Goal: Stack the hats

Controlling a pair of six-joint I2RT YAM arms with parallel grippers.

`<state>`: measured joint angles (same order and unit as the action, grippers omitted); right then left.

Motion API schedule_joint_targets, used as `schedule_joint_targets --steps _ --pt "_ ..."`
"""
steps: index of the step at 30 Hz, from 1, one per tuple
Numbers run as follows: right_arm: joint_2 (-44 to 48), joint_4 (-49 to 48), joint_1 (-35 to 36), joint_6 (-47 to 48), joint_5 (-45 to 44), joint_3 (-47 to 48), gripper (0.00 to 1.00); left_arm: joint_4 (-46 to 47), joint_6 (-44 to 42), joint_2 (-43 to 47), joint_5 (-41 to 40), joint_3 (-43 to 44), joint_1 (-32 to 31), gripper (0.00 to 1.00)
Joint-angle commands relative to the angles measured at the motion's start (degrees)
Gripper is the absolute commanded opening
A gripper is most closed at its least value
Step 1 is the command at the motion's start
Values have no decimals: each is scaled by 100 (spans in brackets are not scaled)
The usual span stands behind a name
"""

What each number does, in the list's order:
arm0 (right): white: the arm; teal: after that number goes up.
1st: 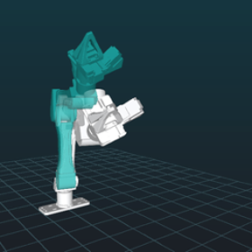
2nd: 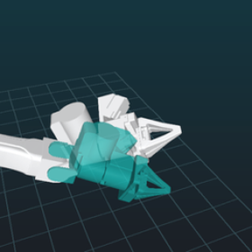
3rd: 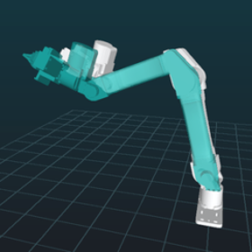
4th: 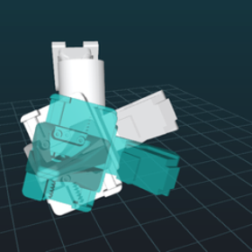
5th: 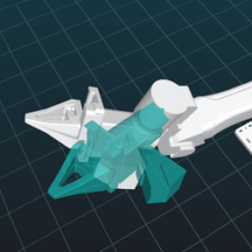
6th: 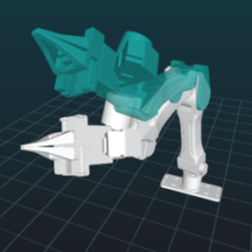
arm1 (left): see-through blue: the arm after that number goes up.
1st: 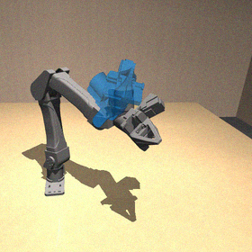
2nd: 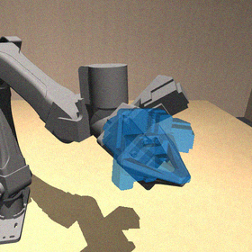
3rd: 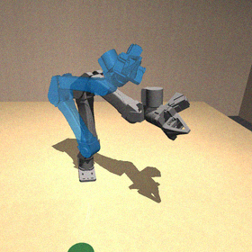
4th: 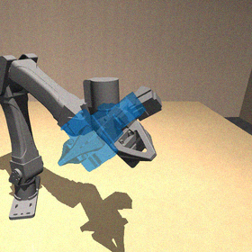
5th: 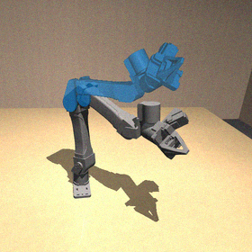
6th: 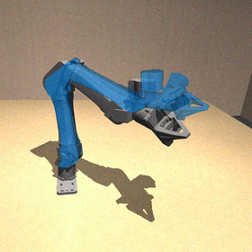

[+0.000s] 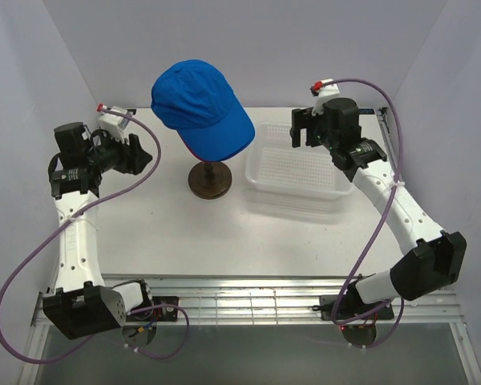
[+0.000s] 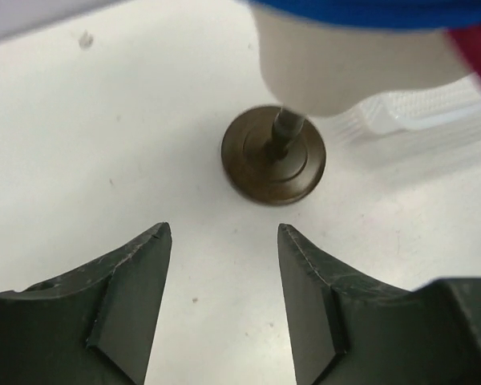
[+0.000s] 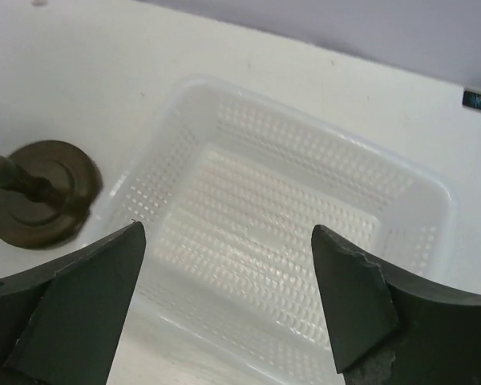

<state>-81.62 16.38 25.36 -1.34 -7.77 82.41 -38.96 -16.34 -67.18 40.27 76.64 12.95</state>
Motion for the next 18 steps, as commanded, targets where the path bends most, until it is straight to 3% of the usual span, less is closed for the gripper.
schedule_joint_targets --steps 1,9,18 --pt "427 155 -663 -278 274 -497 89 -358 -124 152 -686 -482 15 67" --pt "779 392 -2333 -1191 988 -1876 89 213 139 626 -1416 -2012 23 70" --pt "1280 427 -2457 -1861 -303 -2519 89 793 342 1127 -1707 -3093 67 72"
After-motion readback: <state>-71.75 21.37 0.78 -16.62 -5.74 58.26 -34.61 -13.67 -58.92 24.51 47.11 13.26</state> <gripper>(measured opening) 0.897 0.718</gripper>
